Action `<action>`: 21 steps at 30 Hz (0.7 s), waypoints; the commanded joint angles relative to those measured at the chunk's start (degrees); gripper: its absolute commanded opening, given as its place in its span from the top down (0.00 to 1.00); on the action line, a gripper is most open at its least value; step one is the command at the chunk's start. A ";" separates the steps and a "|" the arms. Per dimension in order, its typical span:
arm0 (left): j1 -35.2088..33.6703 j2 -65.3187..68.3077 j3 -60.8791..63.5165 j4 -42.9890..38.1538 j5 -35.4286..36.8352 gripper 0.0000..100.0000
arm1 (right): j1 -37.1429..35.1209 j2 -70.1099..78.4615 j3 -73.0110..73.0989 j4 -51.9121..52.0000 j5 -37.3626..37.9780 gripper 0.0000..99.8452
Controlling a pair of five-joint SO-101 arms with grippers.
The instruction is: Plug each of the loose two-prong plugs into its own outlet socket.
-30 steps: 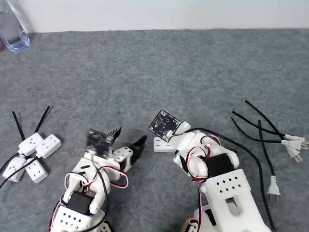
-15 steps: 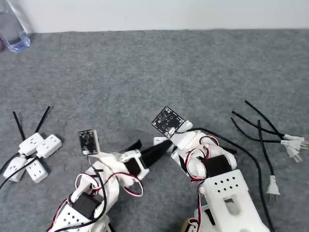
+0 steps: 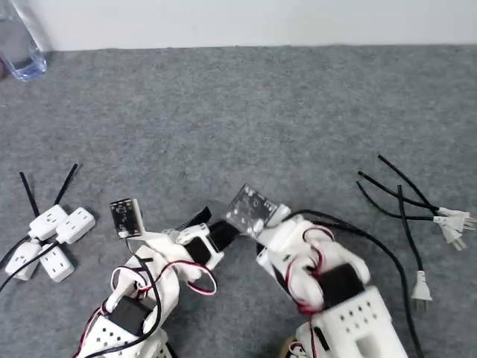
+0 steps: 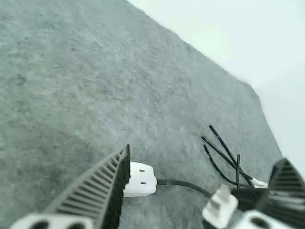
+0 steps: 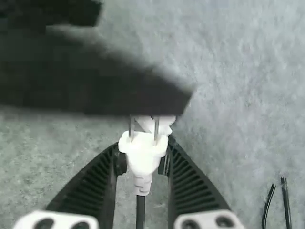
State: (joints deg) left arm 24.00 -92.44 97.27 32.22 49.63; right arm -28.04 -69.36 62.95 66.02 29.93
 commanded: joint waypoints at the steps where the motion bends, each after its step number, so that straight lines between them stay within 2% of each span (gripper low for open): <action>1: -0.09 -0.18 -0.40 -1.05 0.53 0.57 | -0.84 -5.05 -4.04 2.07 -0.35 0.99; 7: 3.08 -0.18 -0.40 1.05 0.62 0.57 | -1.01 -4.88 -4.75 2.07 -0.79 0.99; 21: 3.16 -0.18 -0.40 1.14 0.62 0.57 | -1.01 -4.88 -11.69 4.97 -2.64 0.99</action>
State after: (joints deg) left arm 27.08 -92.44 97.27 33.10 49.71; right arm -28.84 -73.67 55.65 70.24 28.70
